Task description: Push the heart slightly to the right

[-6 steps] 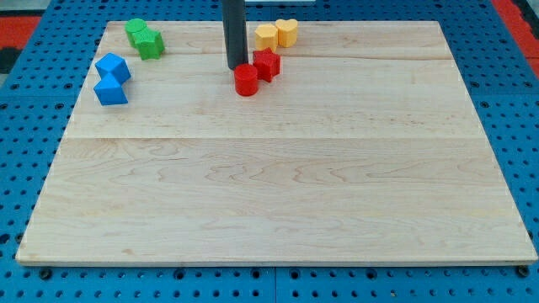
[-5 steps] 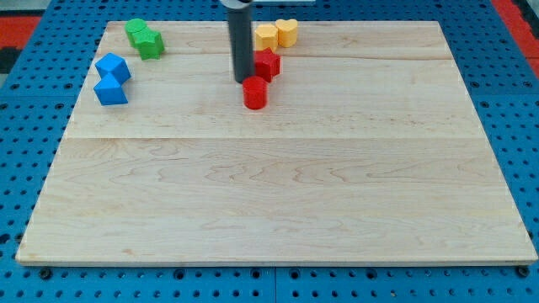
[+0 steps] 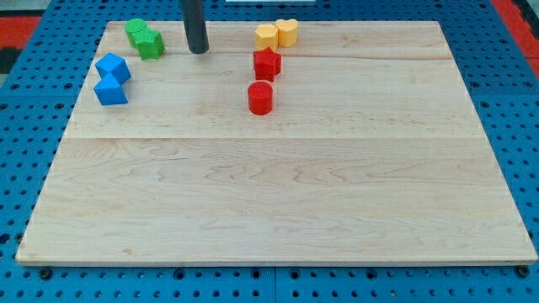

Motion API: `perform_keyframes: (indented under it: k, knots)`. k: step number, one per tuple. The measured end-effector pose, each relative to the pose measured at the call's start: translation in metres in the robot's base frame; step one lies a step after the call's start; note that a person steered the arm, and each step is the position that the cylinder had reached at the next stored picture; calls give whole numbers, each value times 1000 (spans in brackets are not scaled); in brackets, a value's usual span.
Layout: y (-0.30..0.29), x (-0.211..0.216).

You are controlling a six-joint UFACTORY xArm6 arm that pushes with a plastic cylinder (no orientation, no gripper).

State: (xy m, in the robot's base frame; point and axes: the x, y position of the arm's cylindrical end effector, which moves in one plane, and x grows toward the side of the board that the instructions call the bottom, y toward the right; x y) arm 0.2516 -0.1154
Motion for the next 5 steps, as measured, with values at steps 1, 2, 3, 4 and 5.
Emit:
perform_keyframes:
  k: [1, 2, 3, 4, 5]
  knots:
    - [0, -19]
    - [0, -42]
    - [0, -59]
    - [3, -59]
    - [26, -59]
